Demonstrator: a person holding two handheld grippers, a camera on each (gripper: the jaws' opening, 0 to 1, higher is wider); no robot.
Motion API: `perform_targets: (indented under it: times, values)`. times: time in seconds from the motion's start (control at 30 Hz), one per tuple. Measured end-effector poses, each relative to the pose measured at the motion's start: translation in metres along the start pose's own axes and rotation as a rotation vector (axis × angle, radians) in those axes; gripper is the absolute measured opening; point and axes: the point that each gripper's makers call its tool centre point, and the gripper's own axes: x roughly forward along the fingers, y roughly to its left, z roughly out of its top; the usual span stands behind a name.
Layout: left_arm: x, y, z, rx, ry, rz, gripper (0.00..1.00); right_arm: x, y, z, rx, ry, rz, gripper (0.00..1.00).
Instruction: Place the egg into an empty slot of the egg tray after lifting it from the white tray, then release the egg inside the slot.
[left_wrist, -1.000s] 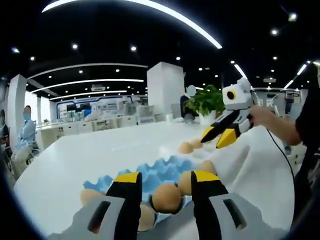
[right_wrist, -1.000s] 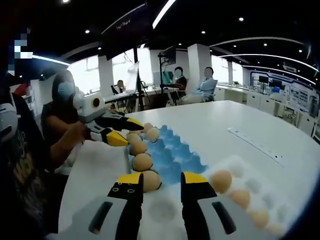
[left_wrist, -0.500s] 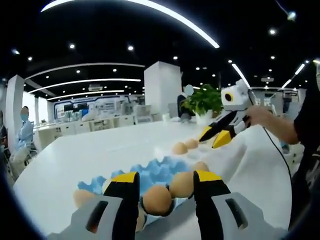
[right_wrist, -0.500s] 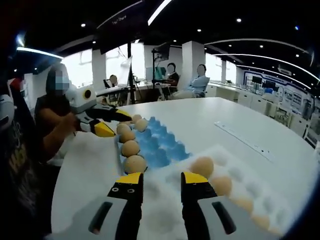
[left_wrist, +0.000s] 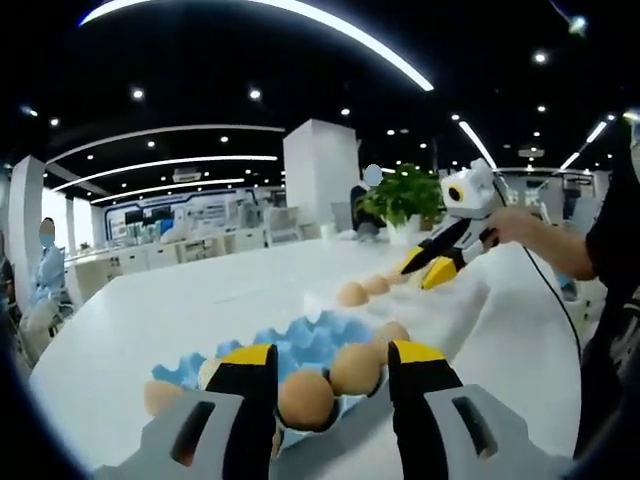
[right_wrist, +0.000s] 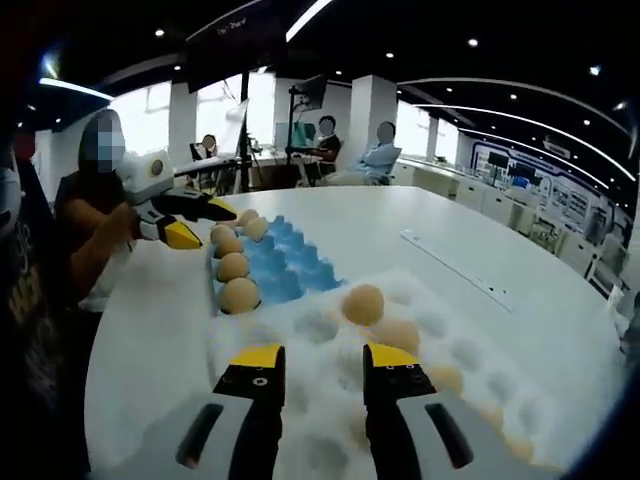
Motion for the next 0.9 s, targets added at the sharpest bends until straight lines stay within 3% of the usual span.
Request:
perform_targets:
  times: [0.5,0.9]
  values:
    - [0.002,-0.007,0.003,0.02,0.005,-0.023,0.45,-0.017,-0.027,-0.013,0.008,0.026,-0.054,0.32]
    - [0.004,-0.007,0.001,0.025,0.01,-0.029,0.45,-0.02,-0.031,-0.027,-0.023,0.096,-0.073,0.32]
